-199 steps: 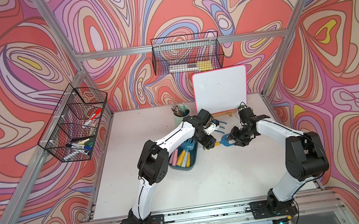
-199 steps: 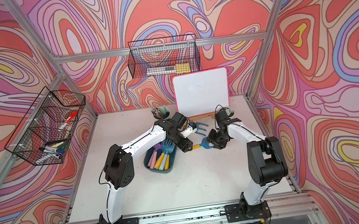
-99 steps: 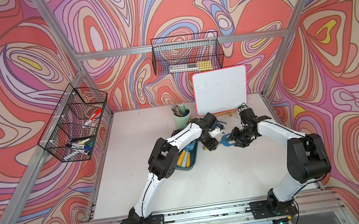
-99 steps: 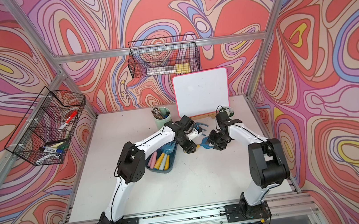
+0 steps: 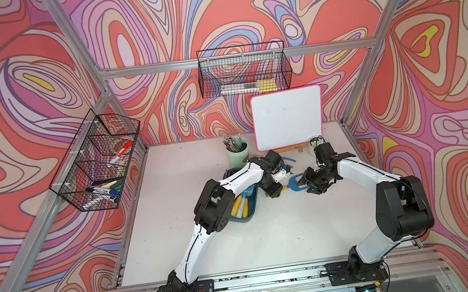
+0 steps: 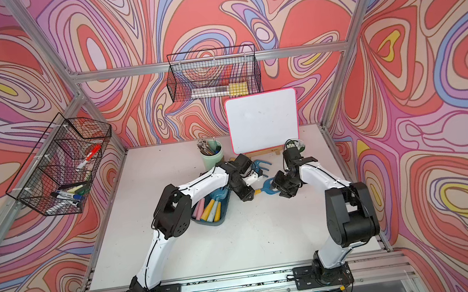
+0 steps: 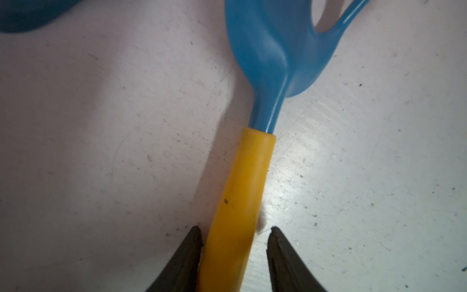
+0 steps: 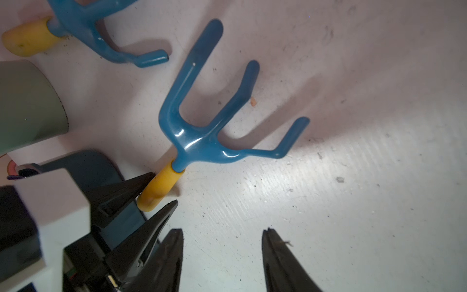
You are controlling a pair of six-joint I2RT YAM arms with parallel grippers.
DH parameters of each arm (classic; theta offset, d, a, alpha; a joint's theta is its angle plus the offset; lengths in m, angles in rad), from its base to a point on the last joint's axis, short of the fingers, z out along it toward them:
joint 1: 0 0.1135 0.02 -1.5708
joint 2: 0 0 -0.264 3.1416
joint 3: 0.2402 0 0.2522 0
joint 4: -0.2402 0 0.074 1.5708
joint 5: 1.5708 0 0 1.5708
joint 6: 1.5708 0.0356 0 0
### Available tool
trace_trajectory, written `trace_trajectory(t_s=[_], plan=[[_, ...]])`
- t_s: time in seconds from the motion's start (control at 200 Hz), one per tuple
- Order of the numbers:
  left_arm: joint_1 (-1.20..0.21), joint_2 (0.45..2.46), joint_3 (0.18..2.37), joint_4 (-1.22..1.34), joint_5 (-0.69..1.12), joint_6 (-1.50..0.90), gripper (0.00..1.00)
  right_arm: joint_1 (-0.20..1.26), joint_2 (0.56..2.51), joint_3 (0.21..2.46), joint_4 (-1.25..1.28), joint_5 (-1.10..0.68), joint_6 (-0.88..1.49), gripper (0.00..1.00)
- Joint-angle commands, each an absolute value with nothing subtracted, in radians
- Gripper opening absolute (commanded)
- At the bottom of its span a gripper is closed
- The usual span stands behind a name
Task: Put the rake into the storage box
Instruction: Pick up the rake at the center of the board.
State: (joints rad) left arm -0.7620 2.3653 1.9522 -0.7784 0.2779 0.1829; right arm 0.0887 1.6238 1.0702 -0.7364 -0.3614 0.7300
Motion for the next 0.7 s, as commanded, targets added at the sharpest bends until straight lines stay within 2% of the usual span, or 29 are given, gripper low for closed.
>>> trace_trajectory(t_s=[0.0,0.105,0.295,0.461,0.696], plan=[[-0.786,2.368,1.868,-0.805,0.286,0.162,0.35,0.081,1.610,1.052,-0.719,-0.370,0.744,0.51],[-0.808,2.341,1.828,-0.802,0.273,0.153,0.22,0.077,1.614,1.045,-0.708,-0.372,0.750,0.50],[-0.834,2.273,1.776,-0.775,0.271,0.111,0.06,0.071,1.627,1.043,-0.698,-0.389,0.747,0.50],[-0.834,2.171,1.762,-0.769,0.254,0.058,0.00,0.060,1.625,1.040,-0.698,-0.380,0.746,0.50],[-0.832,2.048,1.714,-0.796,0.169,0.000,0.00,0.042,1.575,1.051,-0.632,-0.400,0.745,0.50]])
